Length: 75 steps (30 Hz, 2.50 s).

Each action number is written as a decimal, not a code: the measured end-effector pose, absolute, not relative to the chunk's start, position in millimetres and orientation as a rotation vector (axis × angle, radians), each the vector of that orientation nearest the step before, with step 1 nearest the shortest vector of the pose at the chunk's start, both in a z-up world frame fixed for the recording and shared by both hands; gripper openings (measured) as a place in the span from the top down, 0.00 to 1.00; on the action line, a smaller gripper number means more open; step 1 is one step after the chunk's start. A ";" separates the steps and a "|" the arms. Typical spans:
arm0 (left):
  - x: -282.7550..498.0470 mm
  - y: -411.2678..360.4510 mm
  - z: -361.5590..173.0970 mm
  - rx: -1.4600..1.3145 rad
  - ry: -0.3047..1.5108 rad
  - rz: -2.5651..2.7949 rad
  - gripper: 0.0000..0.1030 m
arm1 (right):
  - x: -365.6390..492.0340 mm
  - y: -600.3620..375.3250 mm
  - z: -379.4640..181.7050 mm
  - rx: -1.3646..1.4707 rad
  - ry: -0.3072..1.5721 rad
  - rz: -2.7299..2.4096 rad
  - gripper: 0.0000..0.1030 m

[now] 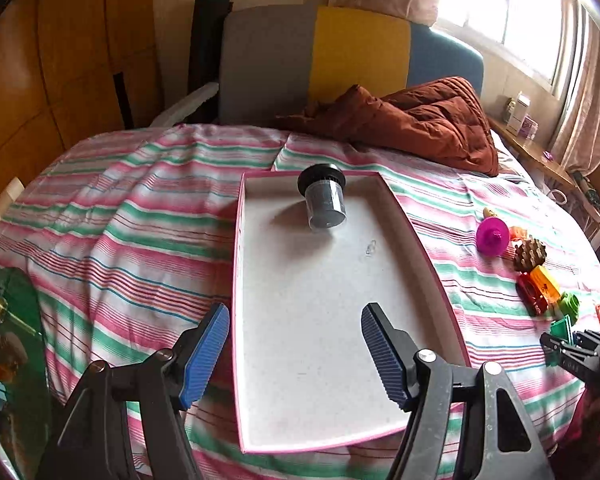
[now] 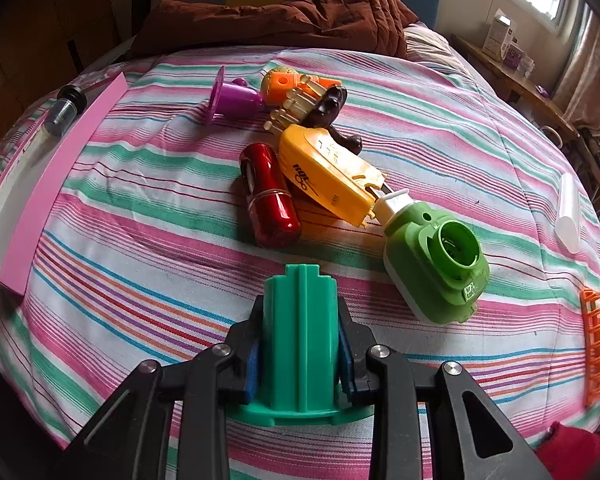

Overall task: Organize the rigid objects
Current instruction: 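Carry the green stand onto the white tray and open the right gripper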

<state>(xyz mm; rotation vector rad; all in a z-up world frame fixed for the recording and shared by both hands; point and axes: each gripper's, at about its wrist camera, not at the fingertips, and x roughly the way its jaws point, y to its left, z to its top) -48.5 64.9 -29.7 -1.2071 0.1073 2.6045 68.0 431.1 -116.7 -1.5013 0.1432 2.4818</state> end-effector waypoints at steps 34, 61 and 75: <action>-21.1 9.3 -18.9 -1.129 0.000 2.659 0.32 | 57.9 324.9 -61.9 -1.363 0.313 2.598 0.71; -29.7 -26.5 -29.0 -1.191 -0.068 2.704 0.32 | -57.2 175.1 -49.0 -1.502 0.274 2.877 0.71; -40.2 -46.3 -42.9 -1.256 -0.114 2.723 0.32 | -135.3 139.2 -86.8 -1.642 0.304 2.763 0.71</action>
